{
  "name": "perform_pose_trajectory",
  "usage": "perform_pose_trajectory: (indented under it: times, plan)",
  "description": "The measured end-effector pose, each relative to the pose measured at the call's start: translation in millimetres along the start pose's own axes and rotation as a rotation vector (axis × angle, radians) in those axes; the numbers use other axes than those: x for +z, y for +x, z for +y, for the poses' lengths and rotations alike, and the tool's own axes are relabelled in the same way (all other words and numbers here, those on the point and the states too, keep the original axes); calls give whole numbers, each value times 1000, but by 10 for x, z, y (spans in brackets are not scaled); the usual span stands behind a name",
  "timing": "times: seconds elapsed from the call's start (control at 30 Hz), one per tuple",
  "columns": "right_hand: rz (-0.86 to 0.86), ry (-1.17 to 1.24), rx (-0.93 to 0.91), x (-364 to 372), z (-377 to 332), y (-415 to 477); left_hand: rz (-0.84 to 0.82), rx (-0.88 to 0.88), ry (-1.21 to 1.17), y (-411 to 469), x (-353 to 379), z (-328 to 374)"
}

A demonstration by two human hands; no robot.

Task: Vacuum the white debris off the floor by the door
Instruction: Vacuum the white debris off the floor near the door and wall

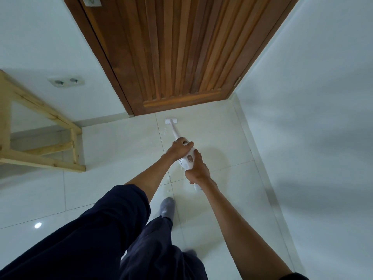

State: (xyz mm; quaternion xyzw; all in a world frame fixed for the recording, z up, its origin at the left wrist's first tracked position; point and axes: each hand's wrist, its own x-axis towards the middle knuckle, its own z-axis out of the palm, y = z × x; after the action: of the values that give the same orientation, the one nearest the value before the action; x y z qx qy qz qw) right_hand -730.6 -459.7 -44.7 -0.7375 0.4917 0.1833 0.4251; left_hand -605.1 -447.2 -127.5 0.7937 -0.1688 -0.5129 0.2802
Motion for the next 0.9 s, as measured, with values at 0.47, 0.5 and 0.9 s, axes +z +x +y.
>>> perform_pose_trajectory:
  times: [0.47,0.5,0.9]
  plan:
    - [-13,-100,-29,253,260,-447,36,-15,-16,-399,246,-413]
    - [-19,-103,-28,267,311,-500,41,-14,-19,-458,299,-444]
    - [-22,-123,-65,601,882,-1140,91,-18,-45,-1049,861,-937]
